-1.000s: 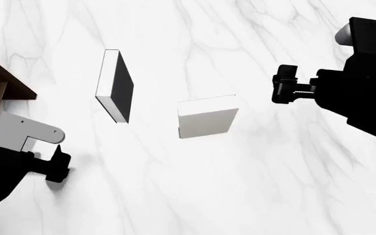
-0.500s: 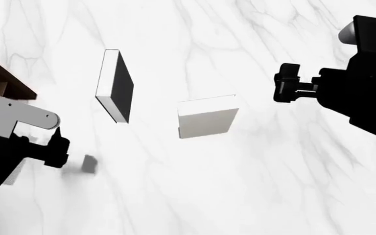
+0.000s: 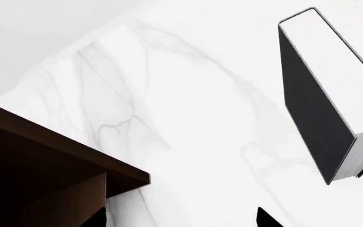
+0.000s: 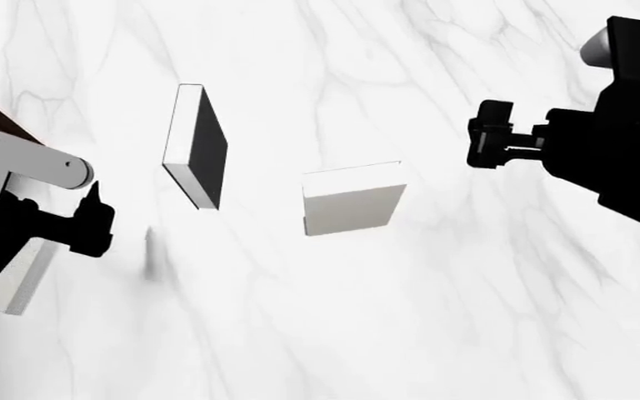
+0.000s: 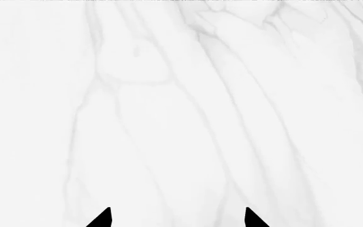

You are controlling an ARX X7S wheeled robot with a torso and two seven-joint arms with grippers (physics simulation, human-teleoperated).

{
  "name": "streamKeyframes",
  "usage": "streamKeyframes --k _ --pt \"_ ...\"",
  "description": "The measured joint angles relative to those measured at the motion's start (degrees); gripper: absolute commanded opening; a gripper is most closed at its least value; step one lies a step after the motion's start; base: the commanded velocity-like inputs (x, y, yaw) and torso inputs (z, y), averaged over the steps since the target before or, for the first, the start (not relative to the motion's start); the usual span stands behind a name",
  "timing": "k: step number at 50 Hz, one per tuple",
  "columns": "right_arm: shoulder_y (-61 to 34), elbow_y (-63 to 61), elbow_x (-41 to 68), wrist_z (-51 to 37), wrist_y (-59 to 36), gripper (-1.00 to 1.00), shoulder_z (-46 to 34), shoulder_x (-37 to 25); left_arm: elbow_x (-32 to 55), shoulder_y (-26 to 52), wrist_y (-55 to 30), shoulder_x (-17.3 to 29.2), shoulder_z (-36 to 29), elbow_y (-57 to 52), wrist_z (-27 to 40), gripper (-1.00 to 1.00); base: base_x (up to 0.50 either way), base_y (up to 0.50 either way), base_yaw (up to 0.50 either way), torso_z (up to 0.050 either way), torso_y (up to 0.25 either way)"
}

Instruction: Pick up the book on the right and place it under the cabinet shelf.

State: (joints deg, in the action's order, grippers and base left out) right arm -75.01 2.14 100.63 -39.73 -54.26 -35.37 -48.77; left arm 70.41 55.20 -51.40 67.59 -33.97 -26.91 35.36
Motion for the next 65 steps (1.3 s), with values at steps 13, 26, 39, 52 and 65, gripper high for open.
streamKeyframes --k 13,26,39,52,65 --pt "0.0 -0.1 0.2 0.0 0.0 1.00 0.0 -0.1 0.2 0.7 -0.2 -0.2 0.3 -0.4 -0.2 1.00 0.00 0.00 0.00 0.000 0.109" --pt "0.5 -0.4 0.3 0.0 0.4 1.00 0.2 -0.4 0.3 1.1 -0.5 -0.5 0.4 -0.6 -0.3 1.00 0.00 0.00 0.00 0.000 0.250" --pt "0.7 -0.7 0.6 -0.1 0.7 1.00 0.4 -0.7 0.6 1.4 -0.8 -0.5 0.6 -0.9 -0.3 1.00 0.00 0.00 0.00 0.000 0.250" --pt "0.2 -0.6 0.9 -0.3 0.6 1.00 0.4 -0.6 1.1 2.5 -1.3 -0.6 1.0 -1.0 -0.4 1.00 0.00 0.00 0.00 0.000 0.250" --pt "-1.8 -0.7 1.6 -0.8 0.0 1.00 1.0 -1.2 2.7 4.9 -1.6 0.2 3.0 -1.5 -0.2 1.00 0.00 0.00 0.00 0.000 0.250"
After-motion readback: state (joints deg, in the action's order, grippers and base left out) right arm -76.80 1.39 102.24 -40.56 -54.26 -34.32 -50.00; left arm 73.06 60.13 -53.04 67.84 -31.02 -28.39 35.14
